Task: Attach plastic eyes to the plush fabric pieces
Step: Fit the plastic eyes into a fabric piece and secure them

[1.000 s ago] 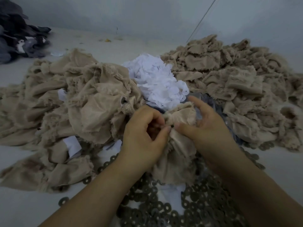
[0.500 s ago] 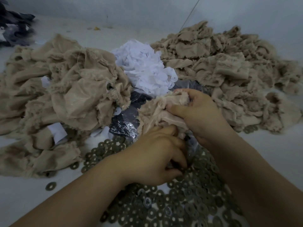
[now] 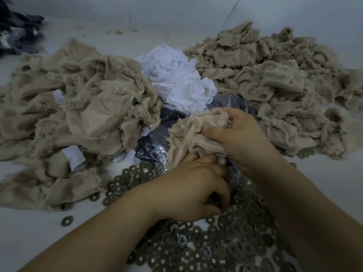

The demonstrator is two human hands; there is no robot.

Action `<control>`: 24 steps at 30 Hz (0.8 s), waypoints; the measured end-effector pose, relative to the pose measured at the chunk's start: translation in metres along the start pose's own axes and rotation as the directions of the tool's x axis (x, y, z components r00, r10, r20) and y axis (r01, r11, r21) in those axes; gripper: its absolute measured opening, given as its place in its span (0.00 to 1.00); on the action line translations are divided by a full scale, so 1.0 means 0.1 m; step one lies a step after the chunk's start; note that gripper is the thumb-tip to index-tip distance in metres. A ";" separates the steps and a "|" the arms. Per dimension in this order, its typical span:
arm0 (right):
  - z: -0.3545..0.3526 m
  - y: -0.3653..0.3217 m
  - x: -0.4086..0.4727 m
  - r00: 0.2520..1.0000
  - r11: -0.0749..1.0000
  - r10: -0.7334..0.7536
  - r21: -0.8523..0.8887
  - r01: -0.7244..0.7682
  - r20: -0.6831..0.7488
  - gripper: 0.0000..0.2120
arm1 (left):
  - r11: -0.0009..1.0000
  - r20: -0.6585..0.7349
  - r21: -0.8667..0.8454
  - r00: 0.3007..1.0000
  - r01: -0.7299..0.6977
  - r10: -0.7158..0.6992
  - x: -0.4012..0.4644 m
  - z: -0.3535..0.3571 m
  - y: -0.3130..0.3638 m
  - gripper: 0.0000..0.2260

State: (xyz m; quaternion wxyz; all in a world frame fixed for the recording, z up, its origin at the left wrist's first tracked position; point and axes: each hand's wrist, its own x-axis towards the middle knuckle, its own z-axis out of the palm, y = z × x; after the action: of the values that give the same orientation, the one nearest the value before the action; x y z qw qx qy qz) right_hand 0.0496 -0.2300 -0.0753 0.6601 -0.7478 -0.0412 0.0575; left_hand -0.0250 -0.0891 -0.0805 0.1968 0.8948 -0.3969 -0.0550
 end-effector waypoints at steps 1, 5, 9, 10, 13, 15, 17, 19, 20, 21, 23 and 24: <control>0.00 0.01 0.00 1.000 1.000 0.002 0.000 -0.002 0.000 0.17 | 1.000 -0.003 -0.010 1.000 0.006 -0.006 0.00 0.00 0.00 0.06; 0.00 0.02 0.01 1.000 1.000 0.017 -0.010 -0.017 0.008 0.20 | 0.999 -0.021 -0.041 0.999 0.023 -0.024 -0.01 0.02 -0.01 0.04; 0.00 0.01 0.01 1.000 1.000 0.025 -0.003 -0.025 0.012 0.20 | 0.992 -0.020 -0.106 0.997 0.067 -0.070 -0.02 0.01 -0.04 0.06; 0.00 0.01 0.01 1.000 1.000 0.026 0.000 -0.026 0.012 0.20 | 0.986 -0.029 -0.152 0.996 0.075 -0.080 -0.02 0.00 -0.05 0.06; 0.00 0.00 0.00 1.000 1.000 0.027 -0.004 -0.027 0.006 0.19 | 0.956 -0.089 -0.280 0.989 0.090 -0.119 -0.04 -0.06 -0.08 0.07; 0.00 0.00 0.00 0.999 0.999 0.037 -0.013 -0.037 0.009 0.20 | 0.949 -0.107 -0.296 0.984 0.108 -0.145 -0.06 -0.08 -0.10 0.07; 0.00 0.00 0.00 0.999 0.999 0.043 -0.022 -0.042 0.018 0.20 | 0.955 -0.094 -0.275 0.985 0.113 -0.144 -0.06 -0.08 -0.11 0.07; 0.00 0.00 0.00 0.999 0.999 0.039 -0.028 -0.039 0.015 0.20 | 0.958 -0.089 -0.267 0.987 0.107 -0.135 -0.06 -0.07 -0.11 0.07; 0.00 0.00 0.00 0.999 0.999 0.034 -0.034 -0.034 0.010 0.20 | 0.956 -0.087 -0.273 0.987 0.109 -0.137 -0.06 -0.07 -0.11 0.07; 0.00 0.00 -0.01 0.999 0.999 0.032 -0.039 -0.031 0.008 0.20 | 0.953 -0.078 -0.280 0.987 0.115 -0.142 -0.06 -0.07 -0.12 0.08; 0.00 0.00 -0.01 0.999 0.999 0.037 -0.037 -0.036 0.015 0.20 | 0.947 -0.027 -0.290 0.988 0.138 -0.152 -0.09 -0.10 -0.16 0.08; 0.00 0.00 -0.01 0.999 0.999 0.040 -0.035 -0.040 0.019 0.20 | 0.945 0.012 -0.291 0.988 0.149 -0.152 -0.11 -0.12 -0.19 0.08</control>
State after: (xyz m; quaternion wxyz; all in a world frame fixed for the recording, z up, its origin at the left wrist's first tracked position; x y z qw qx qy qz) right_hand 0.0487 -0.2302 -0.0750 0.6455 -0.7591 -0.0337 0.0774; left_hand -0.0163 -0.0660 -0.0771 0.3235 0.8842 -0.3138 -0.1227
